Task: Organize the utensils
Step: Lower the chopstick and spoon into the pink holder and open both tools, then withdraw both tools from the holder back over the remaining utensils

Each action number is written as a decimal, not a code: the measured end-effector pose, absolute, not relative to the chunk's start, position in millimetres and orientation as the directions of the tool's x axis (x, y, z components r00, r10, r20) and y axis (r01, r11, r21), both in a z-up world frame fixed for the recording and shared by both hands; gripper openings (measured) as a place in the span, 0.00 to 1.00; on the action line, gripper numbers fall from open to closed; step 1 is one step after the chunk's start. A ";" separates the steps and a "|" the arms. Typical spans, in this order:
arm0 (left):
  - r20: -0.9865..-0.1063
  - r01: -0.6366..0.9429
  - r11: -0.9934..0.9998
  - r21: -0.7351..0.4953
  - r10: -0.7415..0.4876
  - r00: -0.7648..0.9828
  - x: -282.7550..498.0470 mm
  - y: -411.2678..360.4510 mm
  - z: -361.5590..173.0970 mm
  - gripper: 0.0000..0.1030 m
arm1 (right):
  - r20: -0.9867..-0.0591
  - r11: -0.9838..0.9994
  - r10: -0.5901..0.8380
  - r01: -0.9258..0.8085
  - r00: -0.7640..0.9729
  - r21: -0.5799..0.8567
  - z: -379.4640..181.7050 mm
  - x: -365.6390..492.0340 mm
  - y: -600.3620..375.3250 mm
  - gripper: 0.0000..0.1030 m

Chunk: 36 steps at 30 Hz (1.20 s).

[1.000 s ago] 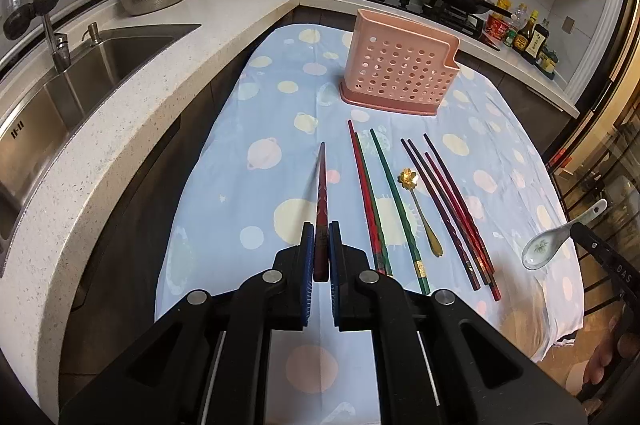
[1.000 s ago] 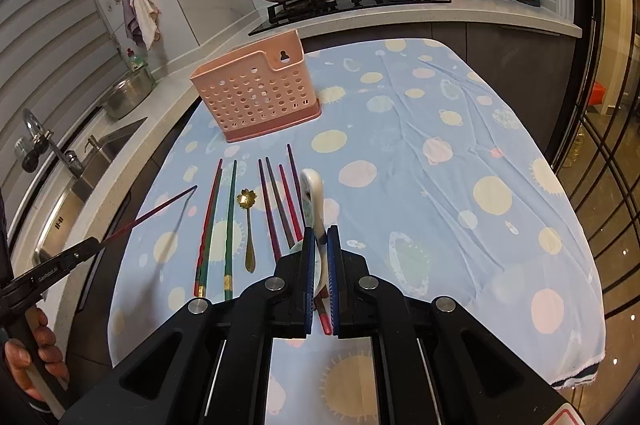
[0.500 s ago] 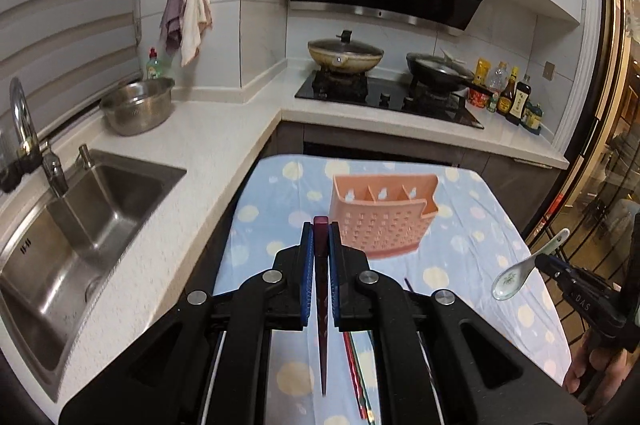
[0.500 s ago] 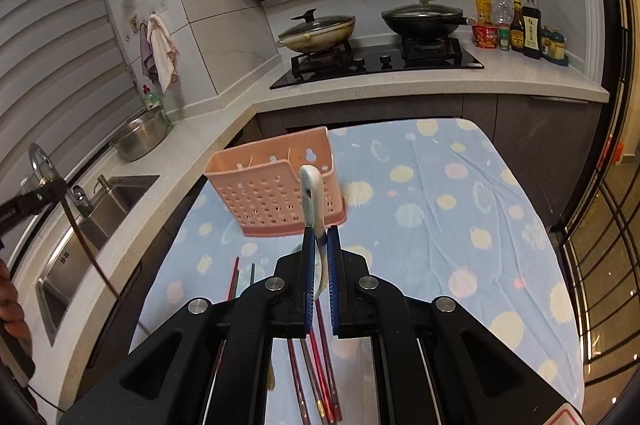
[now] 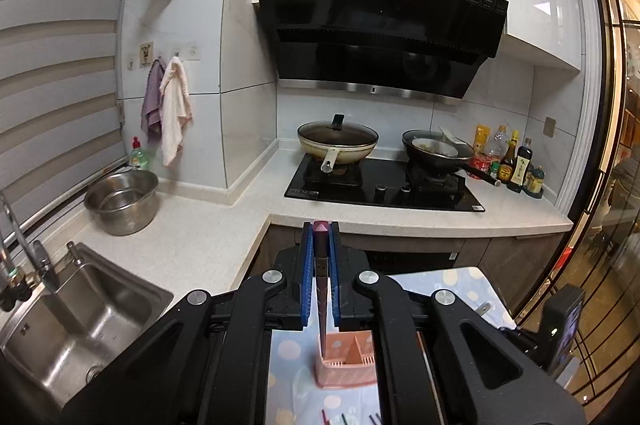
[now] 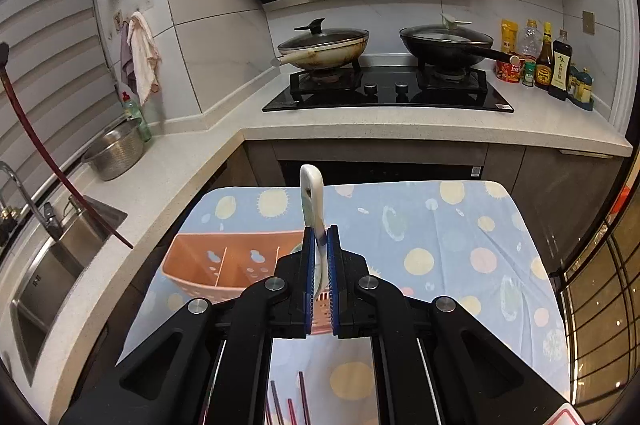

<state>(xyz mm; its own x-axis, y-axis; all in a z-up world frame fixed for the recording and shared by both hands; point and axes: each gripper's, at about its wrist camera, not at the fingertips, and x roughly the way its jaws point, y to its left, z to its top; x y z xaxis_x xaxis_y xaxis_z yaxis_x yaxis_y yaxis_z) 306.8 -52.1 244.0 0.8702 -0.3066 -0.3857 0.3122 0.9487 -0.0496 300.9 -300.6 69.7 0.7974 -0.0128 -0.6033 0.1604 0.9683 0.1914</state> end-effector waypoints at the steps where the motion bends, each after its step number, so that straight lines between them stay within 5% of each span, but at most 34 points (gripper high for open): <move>1: -0.388 0.317 0.947 -0.052 -0.312 0.867 313.9 -56.4 243.4 0.07 | -0.608 0.970 -0.016 0.160 0.794 0.184 66.8 308.2 -300.5 0.06; 18: -0.515 0.343 0.937 -0.070 -0.329 0.792 360.3 -86.8 171.9 0.07 | -0.692 0.978 -0.012 0.154 0.722 0.143 6.4 357.5 -287.6 0.06; 21: -0.544 0.329 0.940 -0.091 -0.323 0.774 361.5 -82.5 157.1 0.08 | -0.691 0.979 -0.021 0.155 0.723 0.132 8.0 350.1 -283.4 0.19; 22: -0.550 0.316 0.944 -0.098 -0.316 0.773 360.3 -79.7 152.8 0.13 | -0.687 0.980 -0.027 0.155 0.727 0.126 10.2 345.6 -282.2 0.28; 24: -0.560 0.299 0.948 -0.107 -0.306 0.770 355.1 -73.6 145.3 0.43 | -0.679 0.981 -0.037 0.156 0.733 0.115 14.9 335.7 -280.2 0.35; 36: -0.606 0.299 0.954 -0.031 -0.256 0.754 277.3 -59.4 112.2 0.54 | -0.672 0.980 -0.022 0.149 0.740 0.132 44.7 248.6 -265.5 0.45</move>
<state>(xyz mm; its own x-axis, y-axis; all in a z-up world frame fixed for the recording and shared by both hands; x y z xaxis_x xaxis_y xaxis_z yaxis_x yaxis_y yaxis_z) 277.3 -59.4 112.2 0.7535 -0.2560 -0.6055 0.2989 0.9538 -0.0313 248.6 -265.5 44.7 0.7403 -0.0218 -0.6719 0.1489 0.9800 0.1323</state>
